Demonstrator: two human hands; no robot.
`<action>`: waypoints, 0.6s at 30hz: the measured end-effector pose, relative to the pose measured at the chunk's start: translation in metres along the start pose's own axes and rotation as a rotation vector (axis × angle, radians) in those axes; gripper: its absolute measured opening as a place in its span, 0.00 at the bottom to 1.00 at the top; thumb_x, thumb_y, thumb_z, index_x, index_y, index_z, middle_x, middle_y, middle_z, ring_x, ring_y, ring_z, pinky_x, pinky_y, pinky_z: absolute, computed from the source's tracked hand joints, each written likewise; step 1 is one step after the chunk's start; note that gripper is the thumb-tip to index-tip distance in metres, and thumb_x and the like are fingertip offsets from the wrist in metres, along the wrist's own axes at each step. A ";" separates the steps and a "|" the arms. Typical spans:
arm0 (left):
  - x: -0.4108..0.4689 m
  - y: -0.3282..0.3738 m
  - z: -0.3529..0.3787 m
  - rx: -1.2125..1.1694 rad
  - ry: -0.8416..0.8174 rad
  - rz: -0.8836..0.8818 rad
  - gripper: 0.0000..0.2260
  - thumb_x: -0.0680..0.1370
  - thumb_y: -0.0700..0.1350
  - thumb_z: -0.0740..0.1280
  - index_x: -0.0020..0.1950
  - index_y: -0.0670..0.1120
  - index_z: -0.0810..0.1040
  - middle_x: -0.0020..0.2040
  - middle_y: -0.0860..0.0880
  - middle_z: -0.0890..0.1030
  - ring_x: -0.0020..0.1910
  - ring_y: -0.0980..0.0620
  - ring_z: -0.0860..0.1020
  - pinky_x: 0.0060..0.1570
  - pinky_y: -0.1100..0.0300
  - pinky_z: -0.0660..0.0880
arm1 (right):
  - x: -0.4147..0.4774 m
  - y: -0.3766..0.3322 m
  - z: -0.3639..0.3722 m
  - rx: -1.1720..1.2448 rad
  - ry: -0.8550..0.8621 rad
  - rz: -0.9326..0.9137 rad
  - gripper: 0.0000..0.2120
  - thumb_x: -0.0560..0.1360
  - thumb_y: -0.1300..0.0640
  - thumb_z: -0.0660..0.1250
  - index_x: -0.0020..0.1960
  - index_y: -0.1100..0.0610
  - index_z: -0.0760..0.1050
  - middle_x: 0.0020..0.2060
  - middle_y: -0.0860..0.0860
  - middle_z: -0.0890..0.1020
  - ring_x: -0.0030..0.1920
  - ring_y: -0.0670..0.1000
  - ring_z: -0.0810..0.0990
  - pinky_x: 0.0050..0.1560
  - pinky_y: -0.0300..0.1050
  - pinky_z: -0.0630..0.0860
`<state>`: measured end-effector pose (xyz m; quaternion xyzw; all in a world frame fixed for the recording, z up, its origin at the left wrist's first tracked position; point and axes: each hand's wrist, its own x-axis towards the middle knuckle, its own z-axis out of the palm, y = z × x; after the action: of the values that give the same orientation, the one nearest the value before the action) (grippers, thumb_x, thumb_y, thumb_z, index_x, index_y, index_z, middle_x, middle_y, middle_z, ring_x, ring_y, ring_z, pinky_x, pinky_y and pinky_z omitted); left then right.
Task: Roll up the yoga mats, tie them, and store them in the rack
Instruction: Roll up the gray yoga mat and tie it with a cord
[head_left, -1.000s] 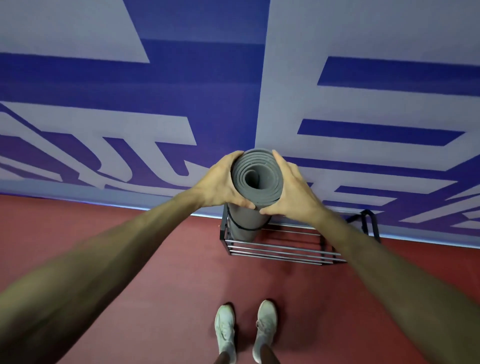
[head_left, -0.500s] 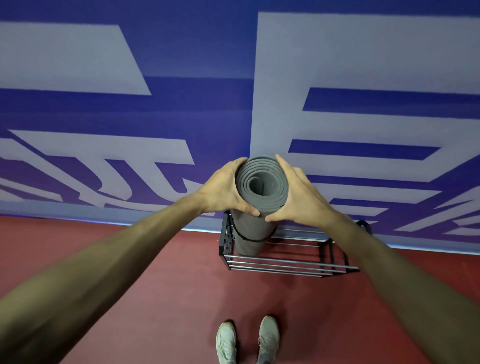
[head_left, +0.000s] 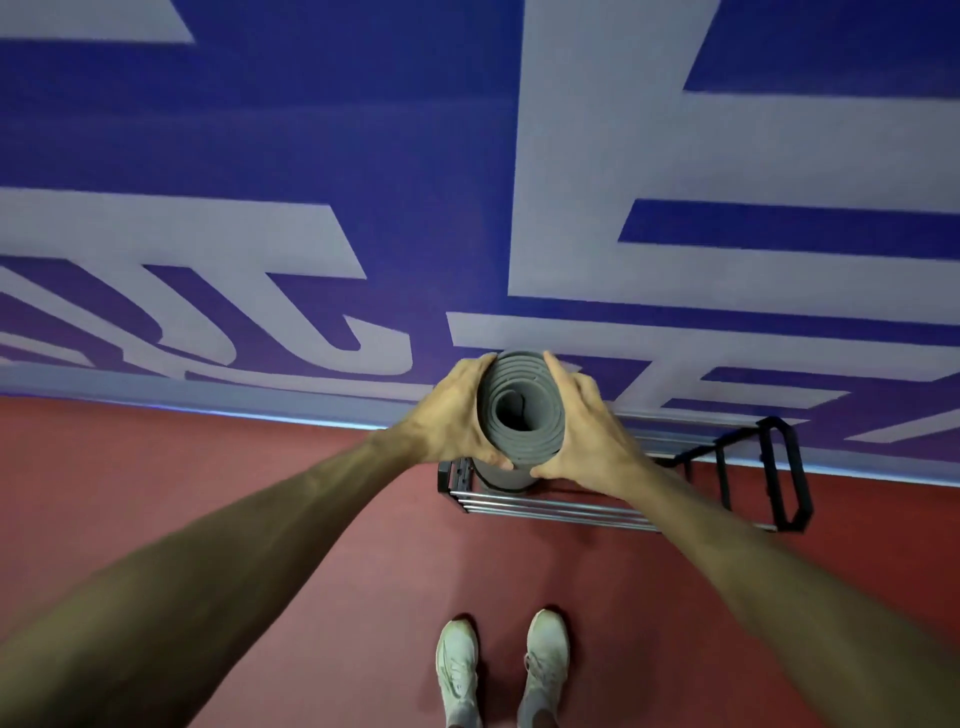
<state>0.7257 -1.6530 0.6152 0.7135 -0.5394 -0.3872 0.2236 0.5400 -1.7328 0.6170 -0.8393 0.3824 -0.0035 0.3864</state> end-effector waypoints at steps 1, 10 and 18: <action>0.002 -0.010 0.008 0.005 0.010 -0.011 0.57 0.50 0.56 0.84 0.73 0.51 0.60 0.66 0.52 0.68 0.65 0.56 0.69 0.66 0.57 0.68 | 0.004 0.007 0.010 -0.005 -0.003 -0.005 0.67 0.56 0.55 0.84 0.78 0.46 0.40 0.72 0.53 0.58 0.70 0.56 0.66 0.66 0.51 0.69; 0.021 -0.072 0.054 -0.036 -0.002 -0.017 0.52 0.56 0.41 0.84 0.73 0.43 0.59 0.62 0.52 0.64 0.58 0.60 0.63 0.50 0.87 0.56 | 0.035 0.064 0.084 0.045 0.021 -0.008 0.66 0.54 0.52 0.84 0.79 0.47 0.43 0.70 0.52 0.61 0.71 0.53 0.64 0.69 0.48 0.67; 0.034 -0.121 0.092 0.033 0.010 -0.051 0.55 0.57 0.42 0.83 0.76 0.40 0.54 0.70 0.46 0.63 0.65 0.59 0.63 0.59 0.83 0.51 | 0.045 0.098 0.134 0.085 0.006 0.004 0.61 0.60 0.57 0.82 0.79 0.50 0.45 0.73 0.51 0.56 0.70 0.52 0.67 0.65 0.37 0.63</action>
<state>0.7288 -1.6372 0.4601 0.7324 -0.5263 -0.3803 0.2046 0.5500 -1.7151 0.4459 -0.8212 0.3848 -0.0214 0.4208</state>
